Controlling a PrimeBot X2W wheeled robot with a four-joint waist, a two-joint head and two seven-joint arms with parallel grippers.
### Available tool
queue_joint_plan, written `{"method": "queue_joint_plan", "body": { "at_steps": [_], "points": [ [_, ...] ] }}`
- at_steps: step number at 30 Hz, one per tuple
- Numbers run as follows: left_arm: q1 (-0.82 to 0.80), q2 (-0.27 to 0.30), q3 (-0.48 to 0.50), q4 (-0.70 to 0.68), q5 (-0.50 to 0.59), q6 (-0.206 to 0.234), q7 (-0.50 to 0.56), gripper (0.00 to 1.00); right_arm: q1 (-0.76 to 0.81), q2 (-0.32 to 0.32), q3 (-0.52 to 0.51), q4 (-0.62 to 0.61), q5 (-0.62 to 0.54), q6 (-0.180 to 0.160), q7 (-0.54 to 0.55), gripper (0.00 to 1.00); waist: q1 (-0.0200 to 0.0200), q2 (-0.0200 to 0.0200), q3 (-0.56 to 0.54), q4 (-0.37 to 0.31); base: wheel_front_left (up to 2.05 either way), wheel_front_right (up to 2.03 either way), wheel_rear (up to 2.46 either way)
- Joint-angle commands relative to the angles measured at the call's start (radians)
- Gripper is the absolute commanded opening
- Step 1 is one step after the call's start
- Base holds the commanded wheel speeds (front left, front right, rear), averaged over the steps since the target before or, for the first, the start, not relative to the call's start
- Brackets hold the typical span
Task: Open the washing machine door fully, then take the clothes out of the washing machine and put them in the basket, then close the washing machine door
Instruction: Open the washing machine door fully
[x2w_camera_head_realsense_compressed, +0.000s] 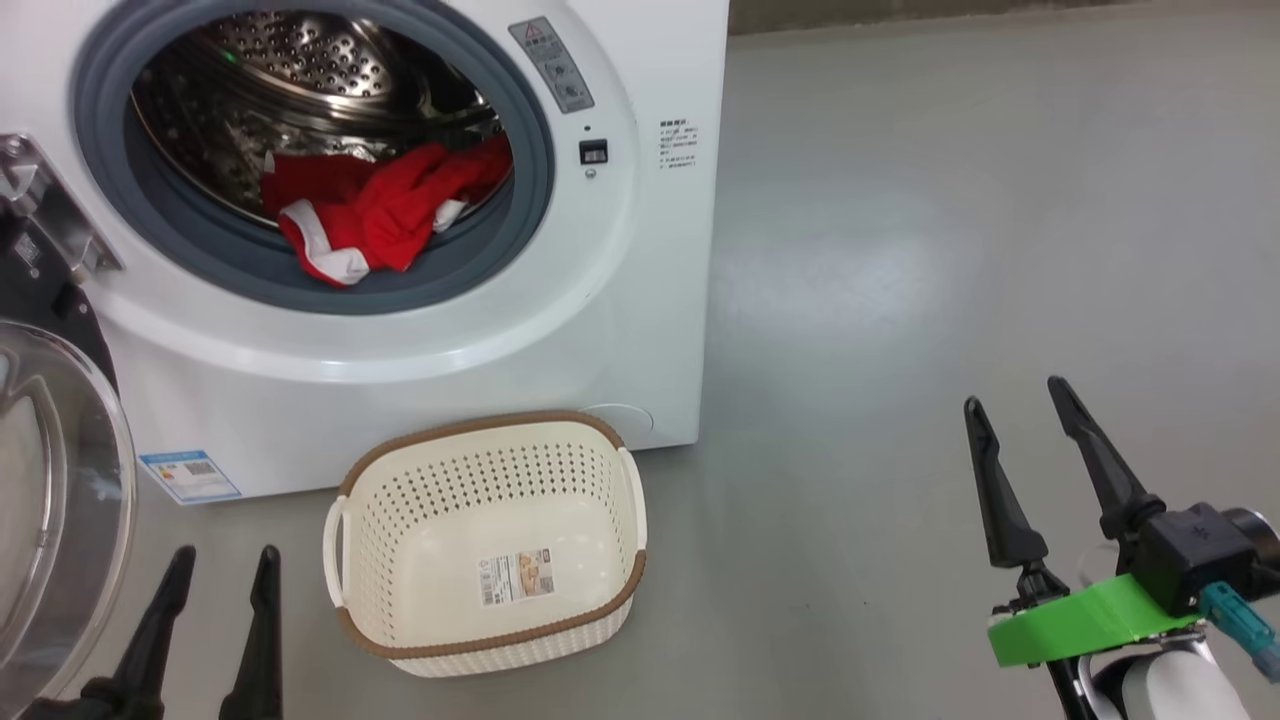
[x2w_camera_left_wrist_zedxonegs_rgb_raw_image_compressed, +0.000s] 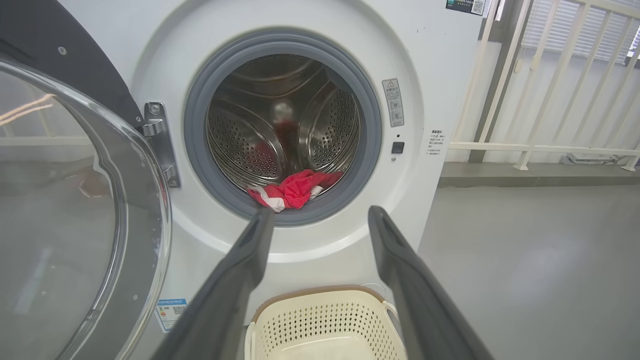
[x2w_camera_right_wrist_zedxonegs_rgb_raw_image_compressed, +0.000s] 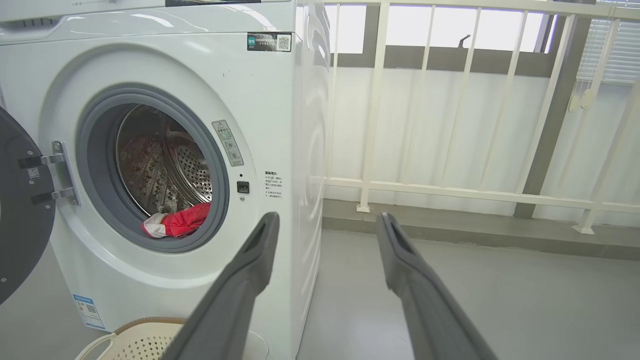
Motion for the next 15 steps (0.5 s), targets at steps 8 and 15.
{"method": "queue_joint_plan", "body": {
  "at_steps": [8,15],
  "points": [
    [0.033,0.020,0.044,0.004,0.009,0.015,-0.011,1.00,0.037,0.000,0.004,-0.017,-0.029,0.002,-0.006,1.00,0.0000,0.0000,-0.067,-0.005,0.00,0.00,0.00],
    [0.047,0.026,0.049,-0.001,0.029,0.030,-0.011,1.00,0.049,0.000,-0.018,-0.026,-0.040,0.002,-0.006,1.00,0.0000,0.0000,-0.078,0.000,0.00,0.00,0.00]
  ]
}}
